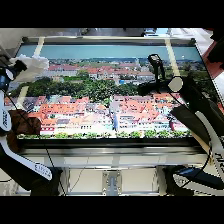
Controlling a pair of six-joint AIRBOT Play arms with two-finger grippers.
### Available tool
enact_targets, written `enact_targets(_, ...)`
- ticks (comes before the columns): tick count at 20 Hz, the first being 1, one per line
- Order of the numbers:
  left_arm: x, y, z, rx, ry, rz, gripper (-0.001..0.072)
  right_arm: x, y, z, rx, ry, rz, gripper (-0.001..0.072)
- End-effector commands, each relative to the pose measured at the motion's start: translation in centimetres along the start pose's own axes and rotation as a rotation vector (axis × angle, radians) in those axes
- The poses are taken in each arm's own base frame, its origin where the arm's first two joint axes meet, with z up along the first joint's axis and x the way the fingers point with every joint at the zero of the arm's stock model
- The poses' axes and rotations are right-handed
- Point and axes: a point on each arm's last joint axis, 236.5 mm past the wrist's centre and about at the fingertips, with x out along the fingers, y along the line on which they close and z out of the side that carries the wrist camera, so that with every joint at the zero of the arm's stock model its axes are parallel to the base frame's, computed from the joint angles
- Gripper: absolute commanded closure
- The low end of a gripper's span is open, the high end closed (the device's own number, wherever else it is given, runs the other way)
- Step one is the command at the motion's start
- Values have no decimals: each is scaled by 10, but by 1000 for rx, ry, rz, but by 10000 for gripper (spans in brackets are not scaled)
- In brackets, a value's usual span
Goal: Fold the shirts.
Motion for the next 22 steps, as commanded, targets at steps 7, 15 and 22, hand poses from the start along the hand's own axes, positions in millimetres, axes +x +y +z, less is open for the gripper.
enact_targets(7,44,61,25,-283,-197,-16,4,-3,33,16,221,-53,148,338)
enact_targets(15,32,136,64,-323,-277,67,9,-3,32,22,291,-75,150,338)
enact_targets(22,68,121,51,-297,-211,42,10,-4,28,38,316,-140,142,339)
